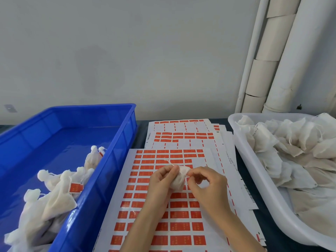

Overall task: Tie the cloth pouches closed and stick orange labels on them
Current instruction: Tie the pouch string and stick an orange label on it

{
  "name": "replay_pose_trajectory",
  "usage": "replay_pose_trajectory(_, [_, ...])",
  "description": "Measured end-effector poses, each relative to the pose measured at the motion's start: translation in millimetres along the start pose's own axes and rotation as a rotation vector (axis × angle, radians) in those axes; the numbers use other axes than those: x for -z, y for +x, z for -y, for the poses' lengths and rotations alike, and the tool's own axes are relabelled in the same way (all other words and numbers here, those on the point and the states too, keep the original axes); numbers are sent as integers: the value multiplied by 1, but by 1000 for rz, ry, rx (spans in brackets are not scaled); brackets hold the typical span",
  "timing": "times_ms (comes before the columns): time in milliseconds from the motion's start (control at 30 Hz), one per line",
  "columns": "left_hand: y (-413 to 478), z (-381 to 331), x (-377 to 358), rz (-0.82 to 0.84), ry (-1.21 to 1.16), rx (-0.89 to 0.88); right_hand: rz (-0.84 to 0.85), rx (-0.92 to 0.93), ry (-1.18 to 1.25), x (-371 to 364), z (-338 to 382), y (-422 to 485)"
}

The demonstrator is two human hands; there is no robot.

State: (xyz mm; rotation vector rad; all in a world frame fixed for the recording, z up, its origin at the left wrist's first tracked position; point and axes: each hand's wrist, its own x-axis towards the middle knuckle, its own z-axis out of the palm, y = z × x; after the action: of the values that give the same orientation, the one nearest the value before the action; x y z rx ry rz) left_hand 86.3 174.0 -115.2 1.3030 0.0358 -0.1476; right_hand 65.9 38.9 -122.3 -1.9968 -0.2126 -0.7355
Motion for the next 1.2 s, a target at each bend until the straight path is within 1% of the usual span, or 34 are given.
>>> replay_pose_trajectory(133, [0, -2, -1, 15, -16, -5, -48, 39, -32, 1, -2, 0])
replay_pose_trajectory(233, [0, -3, 0, 28, -39, -3, -26, 52, -9, 0, -1, 0])
replay_pose_trajectory(300, [0, -4, 0, 36, -39, -8, -4, 10, 65, -1, 1, 0])
replay_pose_trajectory(400, [-1, -6, -1, 30, -31, -11, 59, -117, 172, 0, 3, 1])
replay_pose_trajectory(500, [-3, -7, -1, 71, 0, -29, 62, -155, 176, 0, 2, 1])
replay_pose_trajectory(633, [-4, -6, -2, 103, 49, -52, 3, -69, 97, 1, 2, 1])
replay_pose_trajectory(767, [-4, -3, -4, 63, 73, -57, -82, 74, -14, 3, -1, 1])
replay_pose_trajectory(867, [-2, -1, -2, 39, 83, -47, -95, 165, -88, 4, -3, 0])
replay_pose_trajectory(1067, [-3, -1, -2, 17, 160, -136, -93, 234, -139, 5, -7, -1])
replay_pose_trajectory(1200, [-4, -1, -3, 19, 179, -167, -69, 217, -123, 5, -8, -1])
